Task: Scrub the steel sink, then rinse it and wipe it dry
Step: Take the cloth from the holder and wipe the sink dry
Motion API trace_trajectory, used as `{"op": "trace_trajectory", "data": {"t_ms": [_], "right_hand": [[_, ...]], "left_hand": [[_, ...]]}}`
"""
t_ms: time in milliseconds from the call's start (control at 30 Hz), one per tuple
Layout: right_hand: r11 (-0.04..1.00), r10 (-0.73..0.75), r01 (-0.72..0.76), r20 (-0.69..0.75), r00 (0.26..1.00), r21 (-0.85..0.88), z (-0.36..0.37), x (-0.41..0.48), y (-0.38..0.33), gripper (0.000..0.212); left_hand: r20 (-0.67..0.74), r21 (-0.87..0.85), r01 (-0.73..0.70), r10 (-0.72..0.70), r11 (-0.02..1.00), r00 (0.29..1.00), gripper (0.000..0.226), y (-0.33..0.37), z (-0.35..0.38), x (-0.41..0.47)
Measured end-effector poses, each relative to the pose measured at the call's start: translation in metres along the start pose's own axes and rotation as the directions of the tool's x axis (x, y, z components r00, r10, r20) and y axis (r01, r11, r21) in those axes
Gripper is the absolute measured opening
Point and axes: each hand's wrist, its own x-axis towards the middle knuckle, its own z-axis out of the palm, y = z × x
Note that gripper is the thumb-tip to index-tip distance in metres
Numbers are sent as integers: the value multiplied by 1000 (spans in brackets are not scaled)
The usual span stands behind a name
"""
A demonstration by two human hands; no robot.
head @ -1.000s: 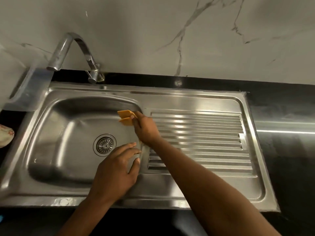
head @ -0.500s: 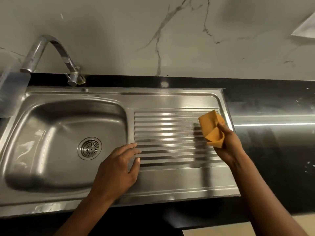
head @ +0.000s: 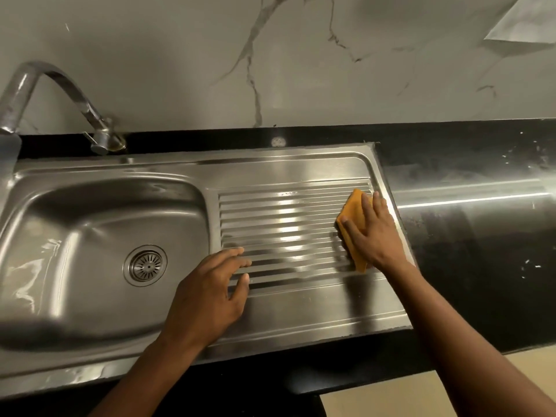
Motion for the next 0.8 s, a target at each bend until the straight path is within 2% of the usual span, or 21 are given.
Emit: {"op": "trace_trajectory", "data": {"t_ms": [100, 200, 367, 567, 633, 700, 800], "right_hand": [[989, 70, -68, 9, 998, -130, 28, 1, -8, 105], [989, 118, -123, -66, 991, -82, 43, 1, -26, 101], [985, 146, -154, -98, 984, -81, 55, 14, -65, 96], [993, 58, -63, -61, 996, -96, 86, 20, -134, 89], [994, 33, -37, -39, 999, -103, 95, 17, -156, 87], [992, -46, 44, -7, 999, -120, 104, 9, -179, 83], [962, -231, 238, 67, 971, -131, 121, -6, -220, 75]], "left_hand": [[14, 2, 6, -6, 1000, 1000, 30, -1, -3, -1], [13, 13, 37, -37, 999, 999, 25, -9, -7, -3], [41, 24, 65, -66, 998, 997, 25, -24, -16, -10], [33, 29, 63, -64, 998, 997, 23, -40, -27, -14], [28, 27, 66, -67, 997, 997, 32, -42, -31, -15], [24, 29, 73, -74, 997, 997, 39, -42, -34, -15], [21, 42, 92, -93, 995, 995, 32, -42, -38, -18]]}}
